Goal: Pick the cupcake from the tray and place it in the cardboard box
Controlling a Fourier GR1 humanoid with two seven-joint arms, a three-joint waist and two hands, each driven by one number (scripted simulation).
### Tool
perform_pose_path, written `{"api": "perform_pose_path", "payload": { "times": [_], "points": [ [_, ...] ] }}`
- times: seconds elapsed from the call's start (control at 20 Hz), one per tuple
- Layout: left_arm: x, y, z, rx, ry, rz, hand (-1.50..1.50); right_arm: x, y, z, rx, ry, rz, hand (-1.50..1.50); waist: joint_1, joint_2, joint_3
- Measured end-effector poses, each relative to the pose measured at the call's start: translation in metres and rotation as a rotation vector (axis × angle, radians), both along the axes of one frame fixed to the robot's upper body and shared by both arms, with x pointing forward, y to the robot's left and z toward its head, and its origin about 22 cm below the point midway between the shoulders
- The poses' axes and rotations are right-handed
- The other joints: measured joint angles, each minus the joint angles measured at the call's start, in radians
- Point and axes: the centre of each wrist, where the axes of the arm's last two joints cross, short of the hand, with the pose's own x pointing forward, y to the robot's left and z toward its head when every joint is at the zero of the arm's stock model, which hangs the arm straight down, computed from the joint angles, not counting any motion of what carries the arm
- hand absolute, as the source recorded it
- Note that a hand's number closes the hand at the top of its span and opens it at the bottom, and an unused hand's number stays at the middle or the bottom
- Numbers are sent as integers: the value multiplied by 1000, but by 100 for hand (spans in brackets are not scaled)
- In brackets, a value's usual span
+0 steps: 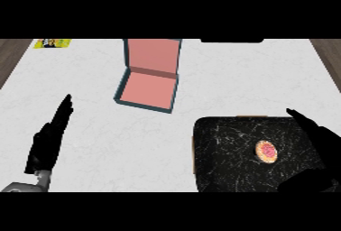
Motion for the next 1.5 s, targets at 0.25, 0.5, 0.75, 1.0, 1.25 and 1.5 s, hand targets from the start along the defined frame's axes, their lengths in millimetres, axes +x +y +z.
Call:
{"api": "perform_pose_path", "payload": {
  "times": [0.25, 0.5, 0.75, 1.0, 1.25, 1.5],
  "points": [
    [-6, -1, -2, -1, 1, 4, 0, 7, 12, -4, -22, 25, -23, -150, -2, 0, 1],
    [-1, -2, -1, 0, 7, 4, 0, 7, 14, -16, -45, 63, -43, -150, -5, 0, 1],
    [-8, -2, -2, -5, 6, 2, 0, 4, 15, -29, -54, 77, -53, -150, -5, -1, 1],
    [-11, 1, 5, -6, 7, 4, 0, 2, 16, -32, -51, 75, -52, -150, -6, -1, 1],
    [-6, -5, 2, -3, 0, 5, 0, 9, 19, -42, -54, 70, -59, -150, -6, -1, 1],
    [-5, -2, 0, 1, 5, 9, 0, 12, 20, -50, -46, 68, -66, -150, -6, -1, 1]
  ]
}}
